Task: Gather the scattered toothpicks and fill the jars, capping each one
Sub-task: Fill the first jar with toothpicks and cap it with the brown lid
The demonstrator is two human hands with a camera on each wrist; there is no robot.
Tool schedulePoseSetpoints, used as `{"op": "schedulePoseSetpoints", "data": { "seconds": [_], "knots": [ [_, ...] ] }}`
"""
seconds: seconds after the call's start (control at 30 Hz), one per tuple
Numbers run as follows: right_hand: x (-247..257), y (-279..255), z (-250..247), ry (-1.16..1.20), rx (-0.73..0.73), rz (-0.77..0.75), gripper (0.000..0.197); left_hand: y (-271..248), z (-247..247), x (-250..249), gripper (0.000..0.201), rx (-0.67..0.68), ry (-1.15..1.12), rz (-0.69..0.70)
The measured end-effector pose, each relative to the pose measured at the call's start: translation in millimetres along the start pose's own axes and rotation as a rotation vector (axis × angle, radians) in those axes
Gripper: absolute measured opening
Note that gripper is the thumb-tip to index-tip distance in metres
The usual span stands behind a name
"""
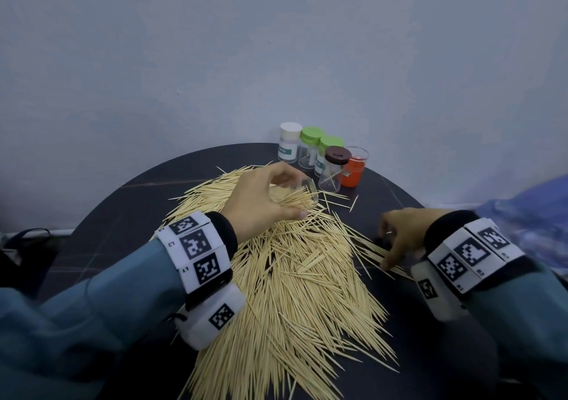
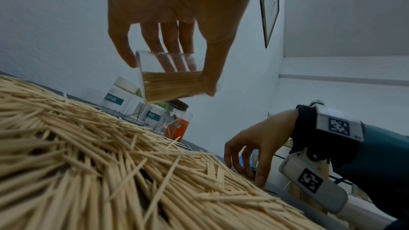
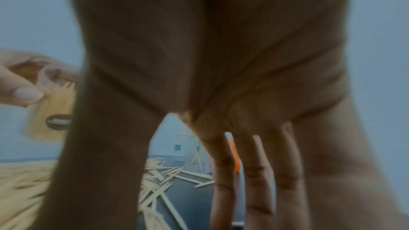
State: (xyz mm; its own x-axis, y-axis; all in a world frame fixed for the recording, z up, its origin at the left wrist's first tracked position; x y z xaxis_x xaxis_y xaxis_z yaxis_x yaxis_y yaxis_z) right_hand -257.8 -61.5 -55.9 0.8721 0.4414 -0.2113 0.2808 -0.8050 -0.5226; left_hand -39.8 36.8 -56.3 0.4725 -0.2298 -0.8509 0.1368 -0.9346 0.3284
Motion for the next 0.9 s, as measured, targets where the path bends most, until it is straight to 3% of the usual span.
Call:
{"op": "schedulePoseSetpoints", "data": {
  "seconds": [0.23,0.6,0.77,0.9],
  "knots": [
    [12,0,9,0.200,-0.036,-0.091,0.026,-1,1,-1,0.049,0.009,0.004,0.003],
    [52,6,-9,0.325,-0.070,-0.168,0.009,-1,0,-1,0.049,0.007,-0.018,-0.003],
    [71,5,-17,0.224,-0.081,-0.184,0.039,0,0,1,0.047,0.004,-0.019,0.001],
    [80,4,-17,0.099,-0.089,-0.179,0.042,1,-1,3,0.048,0.000,-0.014,-0.004]
  ]
}}
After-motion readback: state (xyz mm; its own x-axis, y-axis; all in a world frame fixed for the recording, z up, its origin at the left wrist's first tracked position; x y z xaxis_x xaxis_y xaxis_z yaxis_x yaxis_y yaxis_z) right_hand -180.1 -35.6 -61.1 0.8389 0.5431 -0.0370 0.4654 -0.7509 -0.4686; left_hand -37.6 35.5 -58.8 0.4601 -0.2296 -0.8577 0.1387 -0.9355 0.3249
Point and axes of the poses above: each hand's wrist, its own y-axis towards the middle knuckle, its own z-axis out of the palm, x = y × z, the point moved 2 cm from there along y, towards the middle knuckle, and after that the axes turned 8 degrees about -y, right-handed, at the moved point
